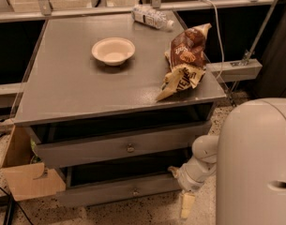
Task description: Open middle drawer
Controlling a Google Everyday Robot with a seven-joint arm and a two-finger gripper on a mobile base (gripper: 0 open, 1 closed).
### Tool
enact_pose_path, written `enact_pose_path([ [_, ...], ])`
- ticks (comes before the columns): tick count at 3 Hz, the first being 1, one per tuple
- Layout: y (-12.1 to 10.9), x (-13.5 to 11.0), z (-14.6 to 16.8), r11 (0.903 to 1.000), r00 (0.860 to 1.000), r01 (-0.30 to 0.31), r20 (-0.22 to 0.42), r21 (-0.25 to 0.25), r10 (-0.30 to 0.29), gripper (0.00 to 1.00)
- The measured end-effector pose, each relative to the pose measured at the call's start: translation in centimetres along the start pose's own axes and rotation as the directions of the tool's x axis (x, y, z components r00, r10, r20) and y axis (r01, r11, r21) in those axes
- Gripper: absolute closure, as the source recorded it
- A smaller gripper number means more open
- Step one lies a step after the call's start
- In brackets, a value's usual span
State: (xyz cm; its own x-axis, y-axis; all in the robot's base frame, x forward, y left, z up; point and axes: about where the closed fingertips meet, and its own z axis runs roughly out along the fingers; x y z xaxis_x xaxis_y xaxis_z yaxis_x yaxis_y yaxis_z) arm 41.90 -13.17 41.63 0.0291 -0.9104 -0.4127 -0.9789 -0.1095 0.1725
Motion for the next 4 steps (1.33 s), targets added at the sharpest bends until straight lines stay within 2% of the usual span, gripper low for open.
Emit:
enact_pose_path([
  [1,1.8,0.4,-0.2,0.9987,1.0,-0.017,-0.003,-0.048,0.017,0.0],
  [2,1.9,0.3,-0.6,0.9987,1.0,-0.018,-0.004,-0.049,0.018,0.0],
  [3,3.5,0.8,-0.6,0.9959,0.999,-0.041,-0.004,-0.081,0.04,0.0],
  [4,3.6,0.6,-0.9,0.9959,0.999,-0.041,-0.004,-0.081,0.041,0.0],
])
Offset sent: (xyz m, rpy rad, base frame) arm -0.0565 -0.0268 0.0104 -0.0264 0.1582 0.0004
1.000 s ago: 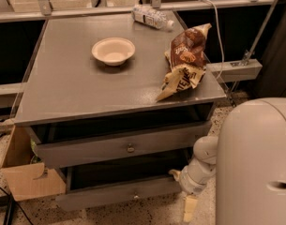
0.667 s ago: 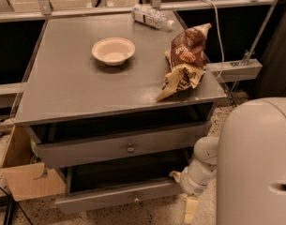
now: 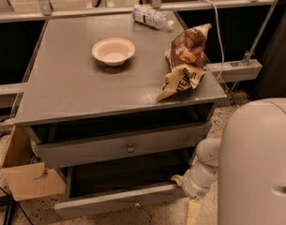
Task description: Open middle drawer
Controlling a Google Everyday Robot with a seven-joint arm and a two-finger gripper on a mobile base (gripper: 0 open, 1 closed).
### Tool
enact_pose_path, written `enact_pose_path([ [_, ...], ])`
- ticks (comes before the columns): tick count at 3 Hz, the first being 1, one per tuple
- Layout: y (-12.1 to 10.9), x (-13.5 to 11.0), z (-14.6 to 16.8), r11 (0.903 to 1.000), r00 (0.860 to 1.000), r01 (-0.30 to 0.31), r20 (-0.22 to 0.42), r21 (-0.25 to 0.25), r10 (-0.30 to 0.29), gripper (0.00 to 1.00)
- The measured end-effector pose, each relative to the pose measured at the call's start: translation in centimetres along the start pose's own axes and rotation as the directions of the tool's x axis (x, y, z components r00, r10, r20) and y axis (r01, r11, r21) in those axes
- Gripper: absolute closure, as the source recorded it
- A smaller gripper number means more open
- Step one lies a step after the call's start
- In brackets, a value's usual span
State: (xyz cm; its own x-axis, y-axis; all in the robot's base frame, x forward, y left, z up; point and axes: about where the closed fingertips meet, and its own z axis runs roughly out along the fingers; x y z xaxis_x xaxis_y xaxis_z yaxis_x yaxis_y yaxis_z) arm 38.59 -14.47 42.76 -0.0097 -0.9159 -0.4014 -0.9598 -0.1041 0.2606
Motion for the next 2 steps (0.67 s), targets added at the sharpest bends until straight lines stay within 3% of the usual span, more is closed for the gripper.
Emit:
enact_pose_path([
  [1,3.85,1.21,-0.56,0.9965,0.999,-0.04,-0.031,-0.073,0.038,0.0],
  [2,3.85,1.21,-0.56,0.9965,0.999,-0.04,-0.031,-0.073,0.038,0.0],
])
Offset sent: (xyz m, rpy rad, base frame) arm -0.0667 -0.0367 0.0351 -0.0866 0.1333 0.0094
